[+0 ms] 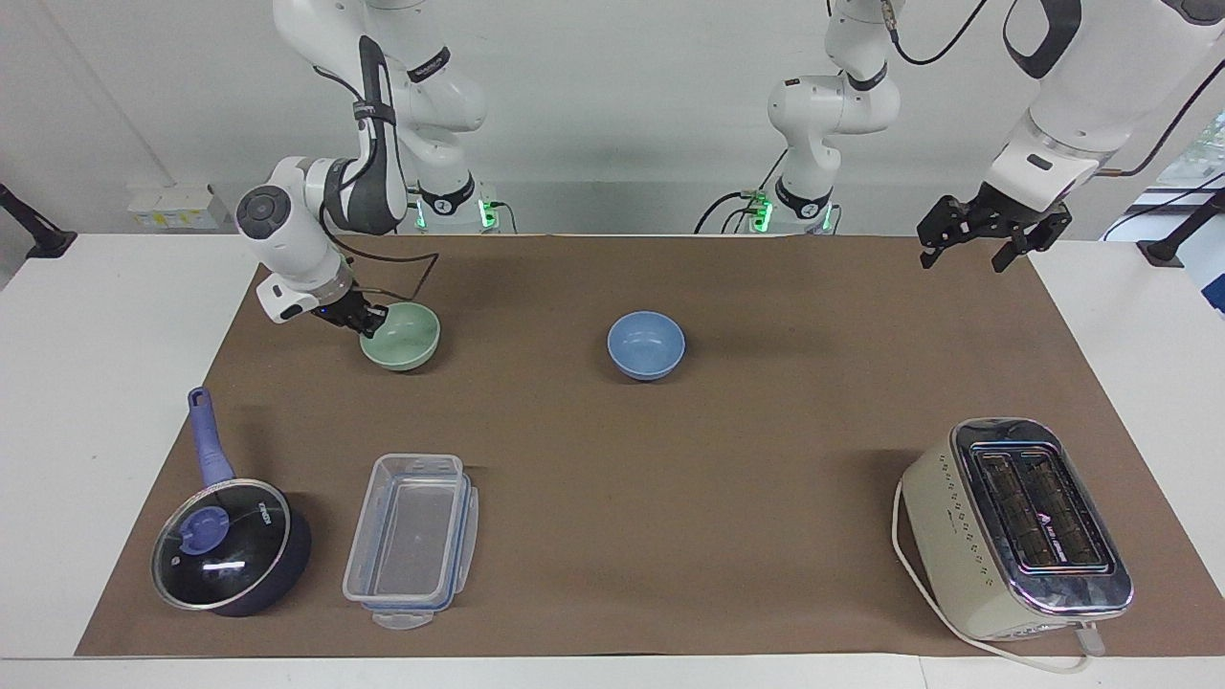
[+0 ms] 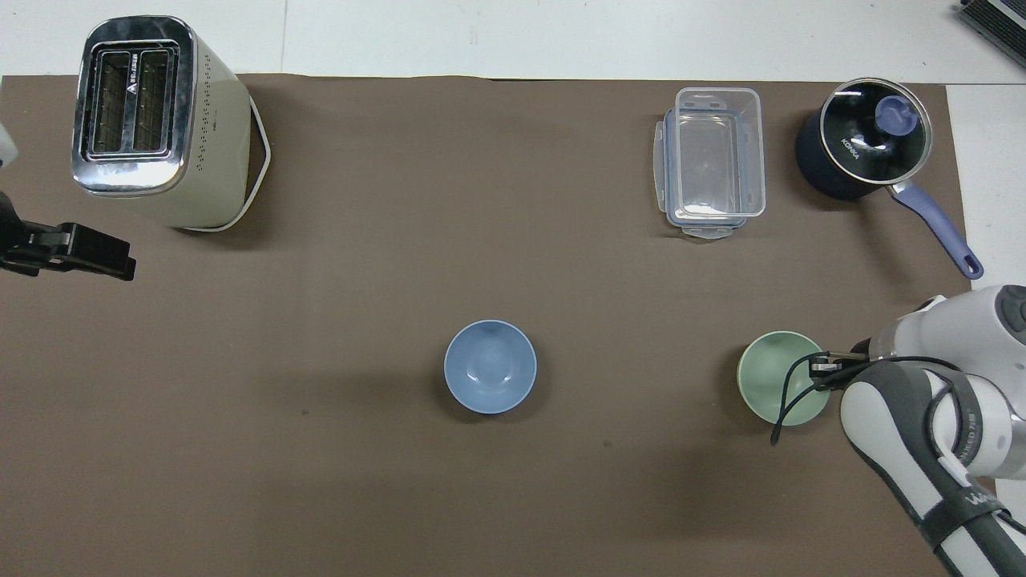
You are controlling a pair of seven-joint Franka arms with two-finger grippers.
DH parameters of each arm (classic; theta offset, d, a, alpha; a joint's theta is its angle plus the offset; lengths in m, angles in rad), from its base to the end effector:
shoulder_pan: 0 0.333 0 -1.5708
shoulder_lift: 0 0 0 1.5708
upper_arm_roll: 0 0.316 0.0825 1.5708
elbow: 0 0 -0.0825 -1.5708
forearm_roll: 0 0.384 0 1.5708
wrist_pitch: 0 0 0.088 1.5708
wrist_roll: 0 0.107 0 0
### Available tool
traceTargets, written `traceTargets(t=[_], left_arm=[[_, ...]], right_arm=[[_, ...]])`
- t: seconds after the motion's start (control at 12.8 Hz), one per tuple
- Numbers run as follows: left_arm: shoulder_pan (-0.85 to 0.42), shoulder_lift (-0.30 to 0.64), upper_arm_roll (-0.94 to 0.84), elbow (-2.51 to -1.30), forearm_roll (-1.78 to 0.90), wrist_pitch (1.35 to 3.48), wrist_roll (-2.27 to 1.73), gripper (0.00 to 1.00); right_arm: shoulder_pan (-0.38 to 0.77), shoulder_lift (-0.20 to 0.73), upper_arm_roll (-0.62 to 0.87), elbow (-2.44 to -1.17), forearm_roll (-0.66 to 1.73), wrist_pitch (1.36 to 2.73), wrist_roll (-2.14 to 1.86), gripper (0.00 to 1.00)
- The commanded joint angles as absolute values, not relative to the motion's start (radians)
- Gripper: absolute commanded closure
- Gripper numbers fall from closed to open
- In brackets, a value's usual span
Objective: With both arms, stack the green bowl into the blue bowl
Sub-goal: 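Lift the pale green bowl with the right gripper and carry it toward the blue bowl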
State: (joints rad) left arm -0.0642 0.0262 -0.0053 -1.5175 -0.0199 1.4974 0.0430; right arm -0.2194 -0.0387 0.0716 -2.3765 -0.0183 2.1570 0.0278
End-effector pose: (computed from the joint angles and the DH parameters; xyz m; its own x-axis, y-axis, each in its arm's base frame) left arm 0.5538 -0.0408 0.6287 0.9925 -0.1136 -0.0454 -0.1127 -0.9934 0.0220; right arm 0.4660 -0.0702 0.3237 0.9702 -0.1629 -0.1795 -0.1618 -0.9866 0.0209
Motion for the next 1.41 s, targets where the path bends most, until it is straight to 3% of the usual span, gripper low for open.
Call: traceTargets(t=[0.0, 0.39, 0.7, 1.33], left_arm=[[-0.061, 0.023, -0.008, -1.508, -0.005, 1.477, 0.048, 0.00], [-0.061, 0.023, -0.008, -1.508, -0.005, 1.476, 0.048, 0.00], [-0.061, 0.023, -0.008, -1.508, -0.005, 1.476, 0.048, 0.00], [-0.061, 0.023, -0.008, -1.508, -0.006, 1.477, 0.046, 0.00]], right_arm=[[-0.236, -0.037, 0.075, -2.364, -0.023, 2.163, -0.009, 1.00], [-0.201, -0.110, 0.086, -2.261, 0.023, 1.968, -0.011, 1.00], [-0.043, -0.152, 0.086, -2.240, 0.110, 1.882, 0.006, 1.00], [0.247, -0.123, 0.087, -2.214, 0.213, 2.014, 0.285, 1.00]])
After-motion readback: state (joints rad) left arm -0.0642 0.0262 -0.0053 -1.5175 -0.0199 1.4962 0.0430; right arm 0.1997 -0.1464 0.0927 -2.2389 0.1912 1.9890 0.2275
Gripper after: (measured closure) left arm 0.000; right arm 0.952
